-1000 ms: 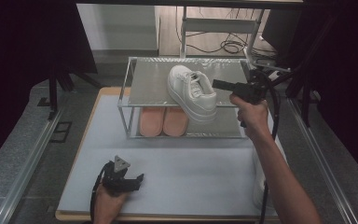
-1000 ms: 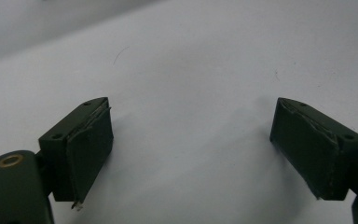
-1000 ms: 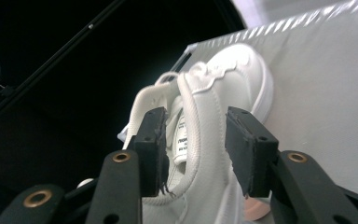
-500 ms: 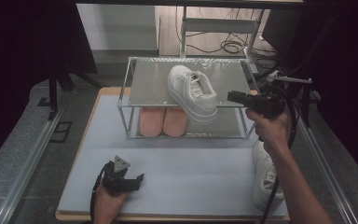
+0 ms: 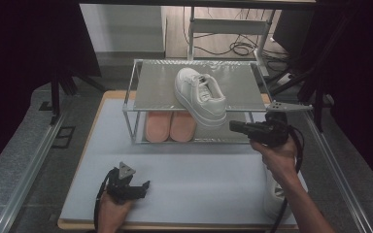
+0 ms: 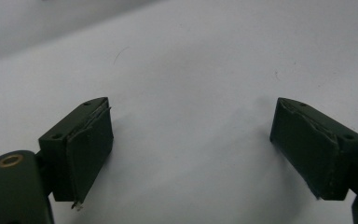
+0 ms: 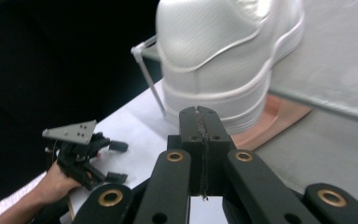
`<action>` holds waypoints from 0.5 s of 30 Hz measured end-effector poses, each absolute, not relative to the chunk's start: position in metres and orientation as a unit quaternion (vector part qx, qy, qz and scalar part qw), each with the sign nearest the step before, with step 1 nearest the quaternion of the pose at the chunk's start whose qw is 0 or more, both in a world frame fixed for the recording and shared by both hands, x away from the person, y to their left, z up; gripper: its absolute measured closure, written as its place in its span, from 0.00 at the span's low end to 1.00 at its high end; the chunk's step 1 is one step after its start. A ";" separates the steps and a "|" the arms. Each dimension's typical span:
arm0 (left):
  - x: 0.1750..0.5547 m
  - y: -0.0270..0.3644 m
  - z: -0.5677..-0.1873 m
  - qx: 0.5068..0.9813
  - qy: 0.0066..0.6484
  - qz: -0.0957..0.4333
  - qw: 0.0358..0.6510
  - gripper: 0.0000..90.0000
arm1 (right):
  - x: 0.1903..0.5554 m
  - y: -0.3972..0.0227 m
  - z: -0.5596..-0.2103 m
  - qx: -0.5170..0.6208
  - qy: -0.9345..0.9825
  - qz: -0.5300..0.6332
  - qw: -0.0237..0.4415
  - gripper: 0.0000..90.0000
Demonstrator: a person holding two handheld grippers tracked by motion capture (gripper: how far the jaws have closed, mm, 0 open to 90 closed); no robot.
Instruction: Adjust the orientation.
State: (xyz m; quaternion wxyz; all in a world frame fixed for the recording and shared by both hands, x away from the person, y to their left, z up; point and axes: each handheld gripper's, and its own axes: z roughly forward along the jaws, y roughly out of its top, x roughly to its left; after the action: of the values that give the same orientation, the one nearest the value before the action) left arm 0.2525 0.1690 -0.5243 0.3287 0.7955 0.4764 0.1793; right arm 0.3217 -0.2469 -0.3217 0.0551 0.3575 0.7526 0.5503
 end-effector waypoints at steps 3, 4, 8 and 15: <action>0.252 0.169 -0.524 0.795 0.476 0.179 0.329 0.15 | 0.323 -0.238 -0.326 0.350 0.764 0.537 0.064 1.00; 0.252 0.169 -0.524 0.795 0.476 0.179 0.329 0.15 | 0.324 -0.235 -0.327 0.350 0.767 0.534 0.067 1.00; 0.252 0.169 -0.524 0.795 0.477 0.180 0.329 0.15 | 0.329 -0.229 -0.330 0.350 0.769 0.531 0.068 1.00; 0.253 0.169 -0.524 0.795 0.477 0.179 0.330 0.15 | 0.337 -0.220 -0.331 0.347 0.770 0.531 0.069 1.00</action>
State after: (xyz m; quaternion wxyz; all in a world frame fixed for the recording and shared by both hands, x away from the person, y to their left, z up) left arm 0.2526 0.1690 -0.5245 0.3297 0.7948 0.4769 0.1794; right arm 0.3370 -0.2200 -0.3306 0.0695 0.3471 0.7699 0.5310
